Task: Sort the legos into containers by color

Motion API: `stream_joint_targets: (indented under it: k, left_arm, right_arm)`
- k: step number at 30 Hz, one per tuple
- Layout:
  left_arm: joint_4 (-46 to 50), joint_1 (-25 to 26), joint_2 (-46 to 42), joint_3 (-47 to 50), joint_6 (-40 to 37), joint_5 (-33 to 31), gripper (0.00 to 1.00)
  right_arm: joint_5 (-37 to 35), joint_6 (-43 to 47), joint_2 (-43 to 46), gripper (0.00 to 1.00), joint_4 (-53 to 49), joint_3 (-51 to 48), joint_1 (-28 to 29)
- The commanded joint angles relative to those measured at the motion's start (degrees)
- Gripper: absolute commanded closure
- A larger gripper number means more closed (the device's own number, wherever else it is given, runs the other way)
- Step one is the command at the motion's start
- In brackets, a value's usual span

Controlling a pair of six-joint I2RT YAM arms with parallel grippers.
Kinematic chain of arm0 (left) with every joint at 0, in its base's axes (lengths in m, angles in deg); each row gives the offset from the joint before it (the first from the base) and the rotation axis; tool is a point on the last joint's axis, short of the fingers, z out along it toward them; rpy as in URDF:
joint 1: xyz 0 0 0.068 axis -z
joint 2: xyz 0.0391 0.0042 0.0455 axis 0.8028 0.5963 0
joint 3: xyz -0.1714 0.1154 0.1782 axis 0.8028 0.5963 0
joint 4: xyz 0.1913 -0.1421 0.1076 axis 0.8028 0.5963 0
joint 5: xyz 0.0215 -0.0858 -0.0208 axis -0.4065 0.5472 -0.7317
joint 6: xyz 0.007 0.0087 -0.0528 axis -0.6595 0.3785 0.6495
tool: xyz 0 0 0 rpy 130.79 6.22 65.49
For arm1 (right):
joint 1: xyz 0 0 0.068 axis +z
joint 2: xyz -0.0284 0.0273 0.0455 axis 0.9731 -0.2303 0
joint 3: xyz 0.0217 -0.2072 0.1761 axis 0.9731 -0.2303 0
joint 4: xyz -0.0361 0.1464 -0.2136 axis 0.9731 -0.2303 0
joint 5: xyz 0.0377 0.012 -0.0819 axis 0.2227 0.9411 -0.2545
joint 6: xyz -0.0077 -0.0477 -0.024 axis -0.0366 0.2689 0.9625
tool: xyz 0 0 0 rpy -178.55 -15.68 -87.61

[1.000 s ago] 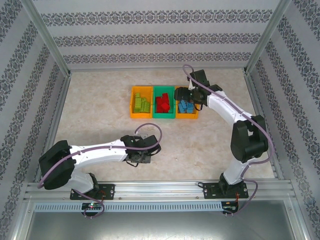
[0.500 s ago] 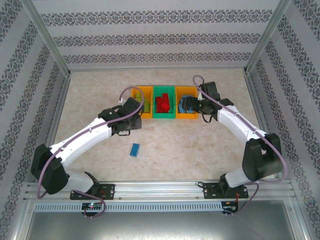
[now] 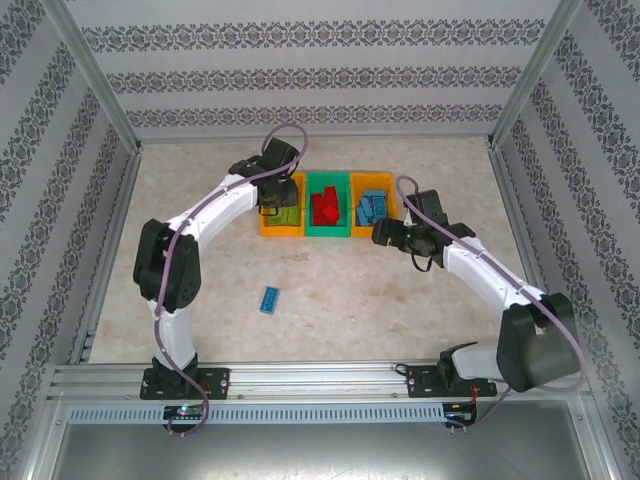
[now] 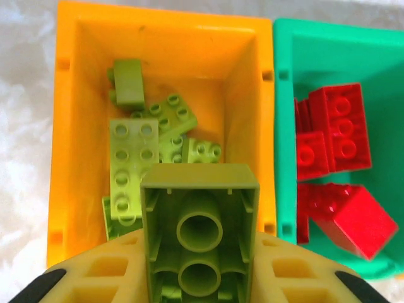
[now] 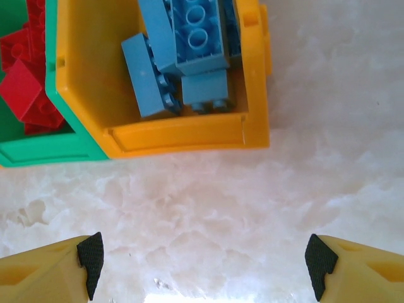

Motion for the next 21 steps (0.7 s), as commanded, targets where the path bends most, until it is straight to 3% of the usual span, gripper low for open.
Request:
stream_joint_targets:
  k: [1,12,21]
  left_arm:
    - [1.79,-0.99,2.84,-4.67,-3.03,0.47,0.73]
    - [3.17,-2.23,8.68,-10.74,-4.23,-1.45,0.62]
    - [1.75,-2.23,8.14,-9.82,-4.07,-0.94,0.51]
  right_arm:
    - [-0.40,-0.33,3.46,0.14,-0.39,-2.81,0.19]
    - [-0.47,-1.56,12.26,0.13,-2.02,-8.34,0.54]
    - [1.25,-1.25,12.13,0.13,-2.51,-7.94,0.65]
